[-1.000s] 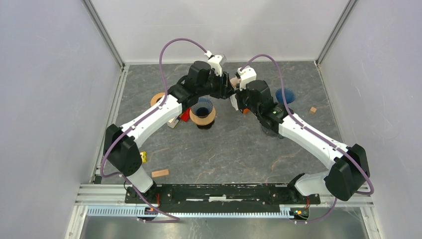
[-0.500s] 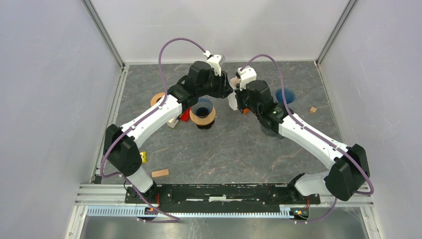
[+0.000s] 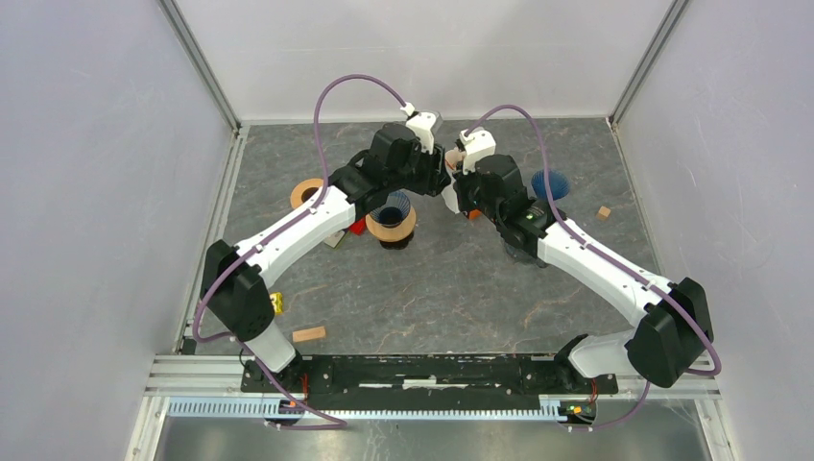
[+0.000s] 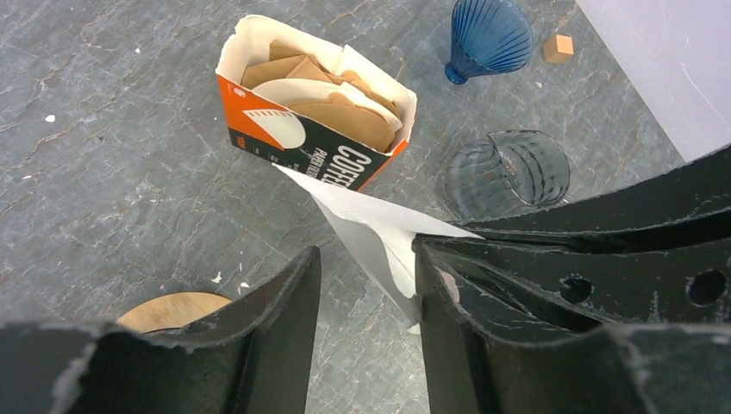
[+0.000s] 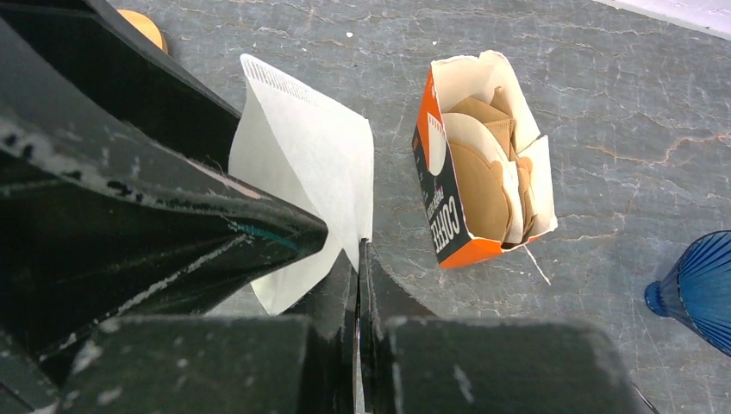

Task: Place the coffee filter in the dripper
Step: Place the coffee filter in the coffee dripper.

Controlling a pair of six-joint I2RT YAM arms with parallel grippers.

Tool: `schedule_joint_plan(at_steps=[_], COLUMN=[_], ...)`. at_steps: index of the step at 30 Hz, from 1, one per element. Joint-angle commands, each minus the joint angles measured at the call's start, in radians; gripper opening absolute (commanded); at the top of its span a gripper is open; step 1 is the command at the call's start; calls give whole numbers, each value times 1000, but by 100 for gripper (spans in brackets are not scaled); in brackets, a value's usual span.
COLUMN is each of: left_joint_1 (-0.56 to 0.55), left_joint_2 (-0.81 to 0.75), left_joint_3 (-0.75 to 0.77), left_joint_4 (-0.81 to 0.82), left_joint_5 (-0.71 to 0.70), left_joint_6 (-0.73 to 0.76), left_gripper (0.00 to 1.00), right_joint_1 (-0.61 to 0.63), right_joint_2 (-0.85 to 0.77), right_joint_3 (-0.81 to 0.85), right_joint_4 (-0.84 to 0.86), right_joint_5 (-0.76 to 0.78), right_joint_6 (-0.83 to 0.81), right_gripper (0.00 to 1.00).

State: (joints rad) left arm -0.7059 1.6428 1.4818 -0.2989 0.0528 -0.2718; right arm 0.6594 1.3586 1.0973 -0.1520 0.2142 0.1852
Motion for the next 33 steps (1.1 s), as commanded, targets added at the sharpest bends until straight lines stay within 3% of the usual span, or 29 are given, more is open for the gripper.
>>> schedule_joint_plan(at_steps=[1, 5, 7, 17, 33], left_joint_1=[-10, -12, -12, -12, -12], left_joint_2=[-9, -6, -9, -31, -92], left_joint_3=[-4, -8, -13, -23, -41], left_joint_4=[24, 27, 29, 44, 36], left_joint_5=[-17, -42, -49, -57, -33], left_joint_6=[36, 41, 56, 104, 173], left_gripper=[53, 53, 47, 2, 2], right_joint_1=[5, 5, 5, 5, 5], right_joint_2=[-22, -30, -33, -37, -51], right_joint_3=[52, 46, 42, 22, -4], right_joint_4=[6, 6, 8, 20, 51], right_joint_5=[-2, 0, 4, 18, 109], right_joint_6=[23, 27, 27, 13, -87], right_gripper=[0, 0, 0, 0, 1])
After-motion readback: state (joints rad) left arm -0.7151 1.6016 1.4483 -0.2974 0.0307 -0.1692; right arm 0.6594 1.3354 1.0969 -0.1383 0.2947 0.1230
